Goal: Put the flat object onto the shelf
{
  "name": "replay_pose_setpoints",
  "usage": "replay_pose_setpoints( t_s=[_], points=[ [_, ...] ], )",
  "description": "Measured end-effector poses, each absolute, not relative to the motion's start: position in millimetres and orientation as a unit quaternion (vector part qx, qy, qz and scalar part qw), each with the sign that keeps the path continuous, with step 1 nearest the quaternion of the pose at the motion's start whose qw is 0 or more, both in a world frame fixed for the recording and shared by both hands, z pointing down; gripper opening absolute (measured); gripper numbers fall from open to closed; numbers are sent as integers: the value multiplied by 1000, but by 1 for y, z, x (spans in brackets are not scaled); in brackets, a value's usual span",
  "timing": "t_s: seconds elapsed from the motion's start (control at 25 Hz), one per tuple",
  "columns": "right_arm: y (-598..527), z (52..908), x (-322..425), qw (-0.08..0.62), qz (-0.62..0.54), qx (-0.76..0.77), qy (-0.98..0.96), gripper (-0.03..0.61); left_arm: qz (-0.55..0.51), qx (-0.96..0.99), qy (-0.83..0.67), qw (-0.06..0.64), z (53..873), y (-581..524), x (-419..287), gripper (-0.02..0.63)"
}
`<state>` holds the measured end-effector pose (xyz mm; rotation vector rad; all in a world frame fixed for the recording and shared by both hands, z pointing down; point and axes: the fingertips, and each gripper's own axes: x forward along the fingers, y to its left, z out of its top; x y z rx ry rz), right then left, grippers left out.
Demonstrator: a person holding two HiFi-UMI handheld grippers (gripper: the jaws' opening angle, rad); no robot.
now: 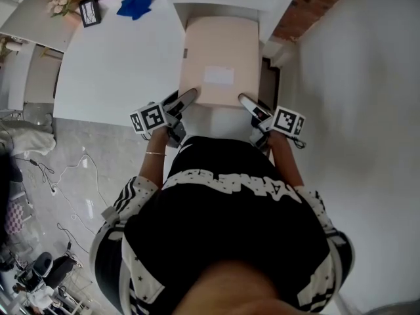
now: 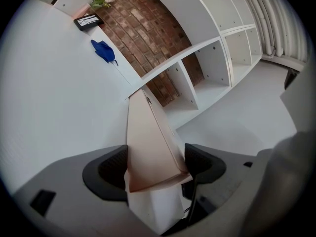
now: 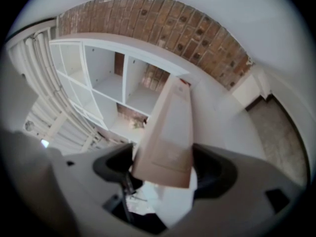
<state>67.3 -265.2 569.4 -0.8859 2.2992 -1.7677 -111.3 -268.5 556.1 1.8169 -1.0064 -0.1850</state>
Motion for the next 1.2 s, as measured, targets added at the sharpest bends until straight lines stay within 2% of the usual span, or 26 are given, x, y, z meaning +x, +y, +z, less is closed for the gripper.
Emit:
replay_pose_setpoints(
  t_s=[0.32, 0.64, 1.2],
  points=[
    [-255, 565, 64, 17, -550, -264, 792, 365, -81, 753, -413, 505, 557, -277, -117, 377],
    [-244, 576, 62, -104, -441, -275, 848, 364, -74, 752, -417, 505, 558, -284, -124, 377],
    [-272, 580, 62, -89, -449, -320, 830, 351, -84, 760, -421, 488, 557, -309, -126, 377]
  ],
)
